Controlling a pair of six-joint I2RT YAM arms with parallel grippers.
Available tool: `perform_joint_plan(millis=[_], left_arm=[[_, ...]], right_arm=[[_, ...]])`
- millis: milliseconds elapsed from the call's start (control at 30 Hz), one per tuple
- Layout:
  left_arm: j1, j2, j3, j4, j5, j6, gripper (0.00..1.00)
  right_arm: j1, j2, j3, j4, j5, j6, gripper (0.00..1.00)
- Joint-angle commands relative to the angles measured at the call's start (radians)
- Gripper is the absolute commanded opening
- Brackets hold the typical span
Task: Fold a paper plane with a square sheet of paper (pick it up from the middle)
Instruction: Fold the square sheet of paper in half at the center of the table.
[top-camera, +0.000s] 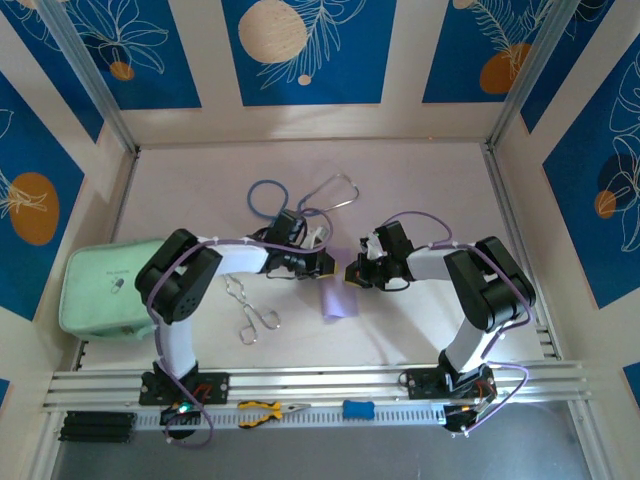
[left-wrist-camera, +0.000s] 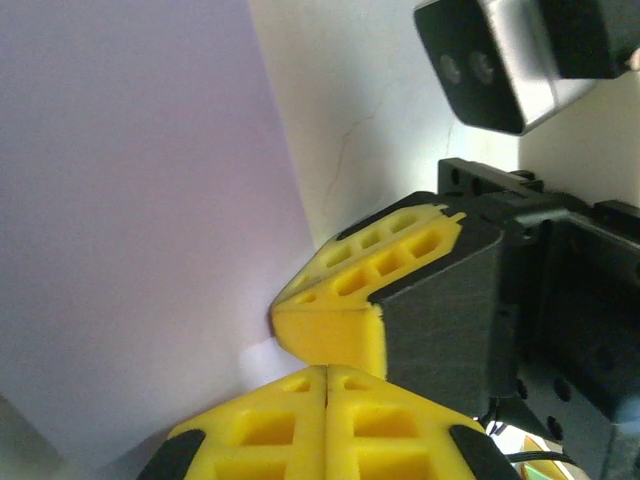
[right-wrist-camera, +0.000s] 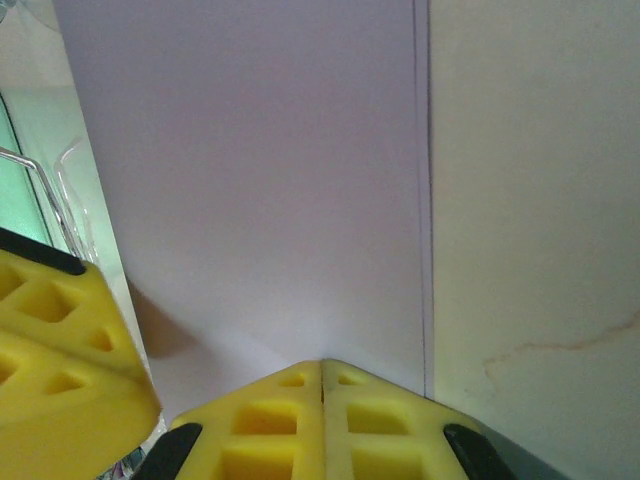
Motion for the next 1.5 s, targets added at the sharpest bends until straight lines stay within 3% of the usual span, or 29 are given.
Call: perform_joint_plan(millis=[0, 633, 1033, 1167, 1467], left_arm=[[0.001, 0.013, -0.023, 0.011, 0.008, 0.014, 0.00], [0.016, 0.023, -0.153, -0.075, -0.125, 0.119, 0.00], [0.004, -0.181, -0.088, -0.127, -0.091, -0.005, 0.05], [-0.017, -0.160, -0.074, -0.126, -0.052, -0.027, 0.04], [-0.047, -0.094, -0.104, -0.128, -0.090, -0.027, 0.03]], right_arm=[[-0.004, 0.047, -0.017, -0.103, 0.103, -0.023, 0.00], [0.009, 0.053, -0.022, -0.112, 0.137, -0.013, 0.00], [0.014, 0.042, -0.021, -0.121, 0.149, -0.015, 0.00], [0.015, 0.044, -0.021, -0.121, 0.149, -0.013, 0.00], [0.014, 0.045, -0.036, -0.114, 0.157, -0.004, 0.00]])
